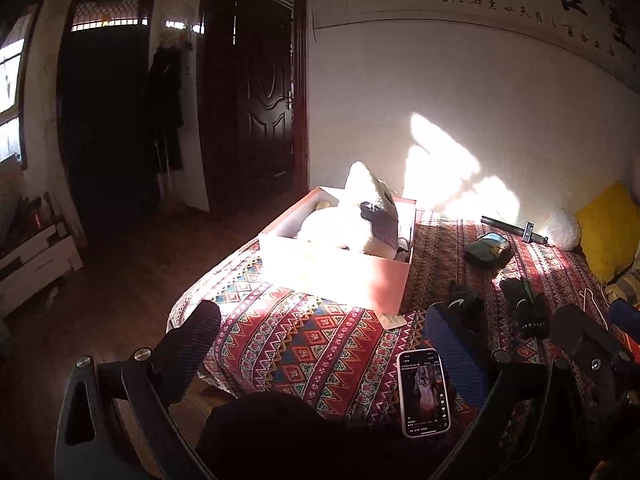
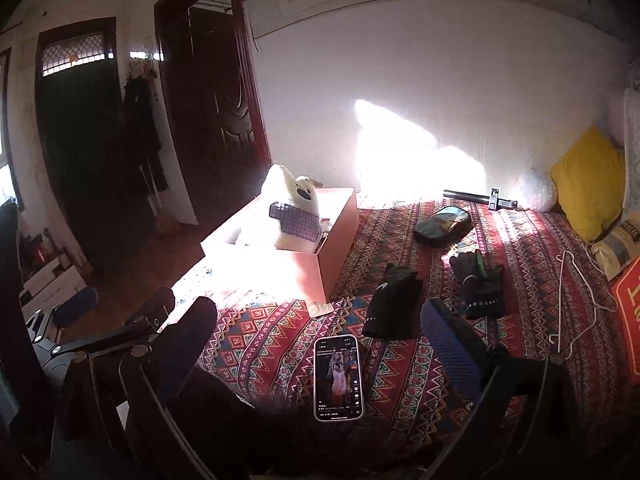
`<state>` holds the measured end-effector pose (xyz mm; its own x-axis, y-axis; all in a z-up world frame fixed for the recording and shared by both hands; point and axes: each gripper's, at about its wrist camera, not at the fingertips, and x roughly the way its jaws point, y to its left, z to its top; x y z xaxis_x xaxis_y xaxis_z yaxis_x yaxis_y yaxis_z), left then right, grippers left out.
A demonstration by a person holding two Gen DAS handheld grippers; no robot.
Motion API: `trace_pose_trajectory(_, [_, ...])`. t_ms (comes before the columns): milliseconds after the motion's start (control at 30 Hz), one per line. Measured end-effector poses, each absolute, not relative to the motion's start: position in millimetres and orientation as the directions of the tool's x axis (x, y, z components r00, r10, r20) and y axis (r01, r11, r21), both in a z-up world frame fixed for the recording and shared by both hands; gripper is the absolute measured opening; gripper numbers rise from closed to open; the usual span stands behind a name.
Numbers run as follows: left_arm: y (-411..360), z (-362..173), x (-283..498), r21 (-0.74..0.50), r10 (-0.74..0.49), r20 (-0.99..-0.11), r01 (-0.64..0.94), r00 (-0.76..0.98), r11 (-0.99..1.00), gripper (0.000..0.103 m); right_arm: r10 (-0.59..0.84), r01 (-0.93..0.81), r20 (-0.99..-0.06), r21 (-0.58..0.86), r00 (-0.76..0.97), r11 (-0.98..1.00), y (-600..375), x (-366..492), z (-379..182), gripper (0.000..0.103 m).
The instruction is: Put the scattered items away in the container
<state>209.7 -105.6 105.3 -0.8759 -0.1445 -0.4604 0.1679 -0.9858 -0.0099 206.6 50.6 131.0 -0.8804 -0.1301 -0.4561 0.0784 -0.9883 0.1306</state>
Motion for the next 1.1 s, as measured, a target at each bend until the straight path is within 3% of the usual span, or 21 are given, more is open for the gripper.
trace_pose_trajectory(1100, [-108,125,253,-0.018,-0.177,-0.381,0.199,-0.908,-0.98,0.103,-0.139,0.092,-0.392,0.137,-0.91,-0.986,43,242,150,0.102])
